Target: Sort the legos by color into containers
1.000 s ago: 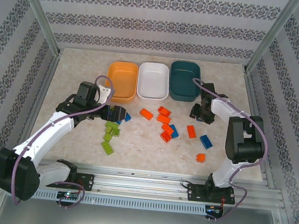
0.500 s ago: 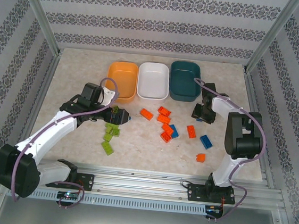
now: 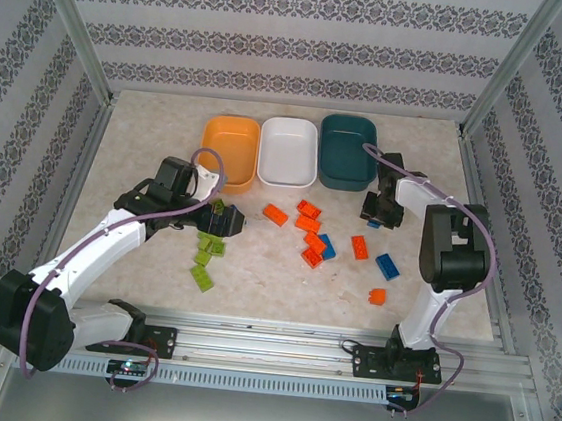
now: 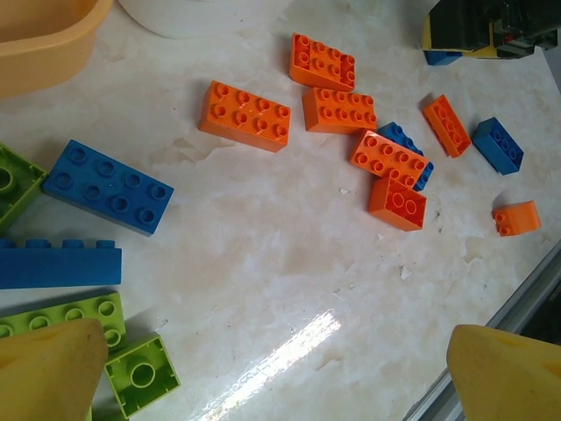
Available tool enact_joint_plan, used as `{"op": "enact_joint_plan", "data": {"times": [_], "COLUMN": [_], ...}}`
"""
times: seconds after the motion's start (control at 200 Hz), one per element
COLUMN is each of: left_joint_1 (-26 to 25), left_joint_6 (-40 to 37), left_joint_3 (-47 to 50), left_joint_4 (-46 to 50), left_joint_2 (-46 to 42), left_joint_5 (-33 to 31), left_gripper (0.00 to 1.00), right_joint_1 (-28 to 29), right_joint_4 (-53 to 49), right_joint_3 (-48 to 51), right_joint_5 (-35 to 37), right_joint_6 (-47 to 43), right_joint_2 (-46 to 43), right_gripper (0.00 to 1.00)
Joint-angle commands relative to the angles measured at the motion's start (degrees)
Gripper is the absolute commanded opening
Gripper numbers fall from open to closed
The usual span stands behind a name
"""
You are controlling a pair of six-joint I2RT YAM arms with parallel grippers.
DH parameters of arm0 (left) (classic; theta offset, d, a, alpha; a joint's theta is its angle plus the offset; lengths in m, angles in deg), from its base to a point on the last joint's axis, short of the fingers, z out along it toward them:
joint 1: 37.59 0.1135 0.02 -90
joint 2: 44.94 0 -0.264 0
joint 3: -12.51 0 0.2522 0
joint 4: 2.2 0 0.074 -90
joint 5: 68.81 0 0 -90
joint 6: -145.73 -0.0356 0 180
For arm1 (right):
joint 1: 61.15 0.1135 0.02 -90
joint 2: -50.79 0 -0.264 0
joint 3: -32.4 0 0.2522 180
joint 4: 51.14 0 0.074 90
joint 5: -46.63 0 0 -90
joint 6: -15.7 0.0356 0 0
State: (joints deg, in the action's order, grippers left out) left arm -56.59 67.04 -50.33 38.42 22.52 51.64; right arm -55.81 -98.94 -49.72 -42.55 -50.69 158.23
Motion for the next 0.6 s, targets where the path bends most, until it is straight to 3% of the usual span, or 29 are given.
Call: {"op": "enact_joint_plan", "data": {"times": [0.0,0.175,0.345,0.6], "left_joint_1": [-1.01,-1.42,-1.81,-2.19], "left_joint_6": [-1.48,-1.47,-1.51,-0.95], "left_joint_3": [0.05,0.10,0.10,0.40], "left_joint_4": [1.98,2.06,2.24,1.40], "left_joint_2": [-0.14,-0.22,-0.23,-1.70], "left_joint_5": [-0.09,-0.27,-0.72,-1.23], "left_gripper": [1.00,1.00,1.00,1.00], "right_joint_1": [-0.69,-0.73,-0.74,-0.73], "right_joint_4": [-0.90,-0.89,-0.81,0.19], "right_joint_3": [-0.90,-0.51,0.64,4.66], "right_joint_5": [0.52,0.37,-0.34,-4.76], "right_joint_6": [-0.53,-0.34,0.02,2.17], "right_joint_2": [0.59,-0.11,-2.32,-11.60], "right_gripper": [0.41,0.32,0.30,0.27]}}
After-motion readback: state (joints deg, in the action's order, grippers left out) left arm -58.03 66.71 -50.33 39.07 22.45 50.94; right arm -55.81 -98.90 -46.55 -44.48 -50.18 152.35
